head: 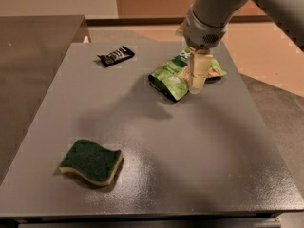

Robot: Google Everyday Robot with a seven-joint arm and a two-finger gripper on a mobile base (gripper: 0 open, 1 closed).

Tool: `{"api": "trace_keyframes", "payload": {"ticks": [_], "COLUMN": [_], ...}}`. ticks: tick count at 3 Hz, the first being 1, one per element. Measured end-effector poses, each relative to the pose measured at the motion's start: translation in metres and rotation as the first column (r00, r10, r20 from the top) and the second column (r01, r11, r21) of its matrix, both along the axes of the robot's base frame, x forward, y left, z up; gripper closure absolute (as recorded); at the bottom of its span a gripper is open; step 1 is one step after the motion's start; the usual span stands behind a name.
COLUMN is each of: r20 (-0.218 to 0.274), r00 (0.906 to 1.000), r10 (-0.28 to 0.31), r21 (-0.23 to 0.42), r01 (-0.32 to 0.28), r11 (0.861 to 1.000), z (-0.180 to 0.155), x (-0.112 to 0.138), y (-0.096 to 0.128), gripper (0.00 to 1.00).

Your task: Move green rice chip bag near rxbar chocolate

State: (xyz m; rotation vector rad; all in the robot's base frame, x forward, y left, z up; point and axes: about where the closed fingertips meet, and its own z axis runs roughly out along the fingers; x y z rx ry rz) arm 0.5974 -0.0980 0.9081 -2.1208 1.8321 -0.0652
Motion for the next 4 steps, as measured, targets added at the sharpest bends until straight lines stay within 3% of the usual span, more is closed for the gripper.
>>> {"api": "trace_keyframes", "payload": {"ticks": [1, 3, 4], "r20": [-0.037, -0.093, -0.101], "r00": [0.9982, 0.9923, 0.9917], "r10": [0.047, 0.082, 0.080], "r21": [0.005, -0.037, -0.068], "r01": [-0.047, -0.086, -0.087], "r11": [0.999, 0.996, 0.994], "z": [-0.022, -0.050, -0.056], "x": [0.018, 0.035, 0.039], "y": [0.013, 0.013, 0.011], "gripper": [0.00, 0.00, 0.17]}}
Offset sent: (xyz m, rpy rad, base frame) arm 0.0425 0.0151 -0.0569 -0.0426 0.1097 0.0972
